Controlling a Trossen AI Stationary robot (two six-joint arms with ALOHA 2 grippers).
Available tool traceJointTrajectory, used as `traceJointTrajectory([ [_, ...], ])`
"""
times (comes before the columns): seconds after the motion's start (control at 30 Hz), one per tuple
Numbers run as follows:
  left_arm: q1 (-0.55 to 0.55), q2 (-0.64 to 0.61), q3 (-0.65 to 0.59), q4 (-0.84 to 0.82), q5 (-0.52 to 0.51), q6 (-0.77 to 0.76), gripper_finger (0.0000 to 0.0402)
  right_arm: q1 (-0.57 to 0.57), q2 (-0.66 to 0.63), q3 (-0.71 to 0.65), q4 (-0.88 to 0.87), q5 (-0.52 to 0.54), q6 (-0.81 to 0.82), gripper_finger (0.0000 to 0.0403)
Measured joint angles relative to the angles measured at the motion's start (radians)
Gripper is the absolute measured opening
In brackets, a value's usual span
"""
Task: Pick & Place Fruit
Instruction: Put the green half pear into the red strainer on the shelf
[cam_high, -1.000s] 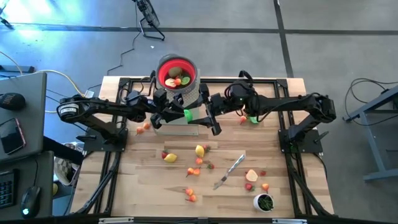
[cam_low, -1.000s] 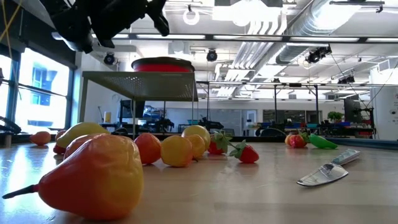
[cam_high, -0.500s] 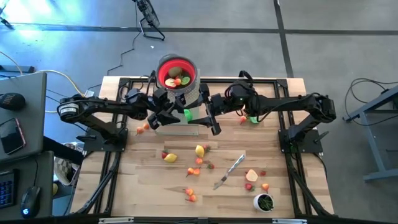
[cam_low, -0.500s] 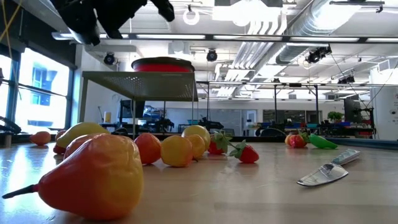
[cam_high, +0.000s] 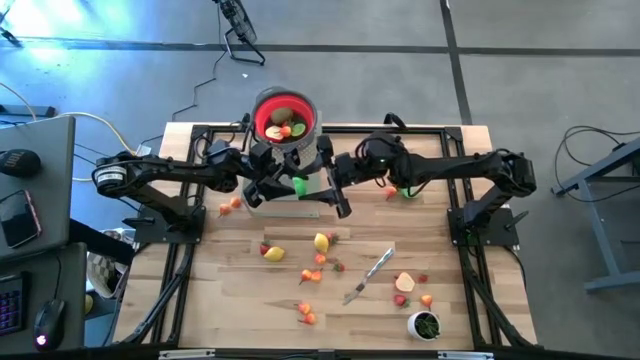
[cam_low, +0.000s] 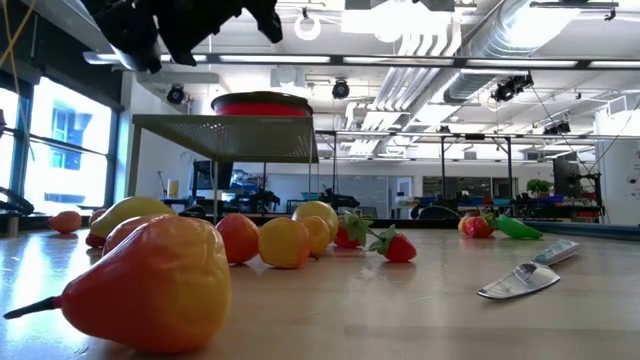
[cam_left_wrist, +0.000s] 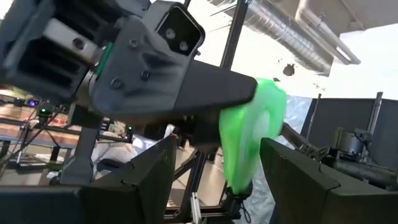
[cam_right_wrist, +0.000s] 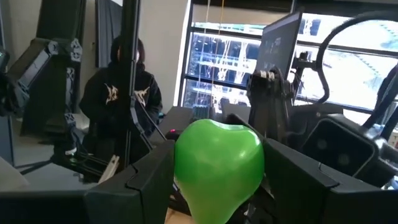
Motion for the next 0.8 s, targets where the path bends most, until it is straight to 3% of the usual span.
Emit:
traceJointTrajectory([
  [0.23, -0.012, 0.000, 0.000, -0.016, 0.016, 0.007, 0.0228, -0.011, 0.004, 0.000, 0.008, -0.009, -0.007, 0.0219],
  [0.57, -0.013, 0.000, 0.000, -0.021, 0.062, 0.012, 0.0228, -0.040, 0.004, 0.000, 0.010, -0.161, 0.031, 0.0219],
  [0.8, -0.013, 0.000, 0.000, -0.021, 0.063, 0.015, 0.0228, -0.040, 0.004, 0.000, 0.010, -0.162, 0.026, 0.0219],
])
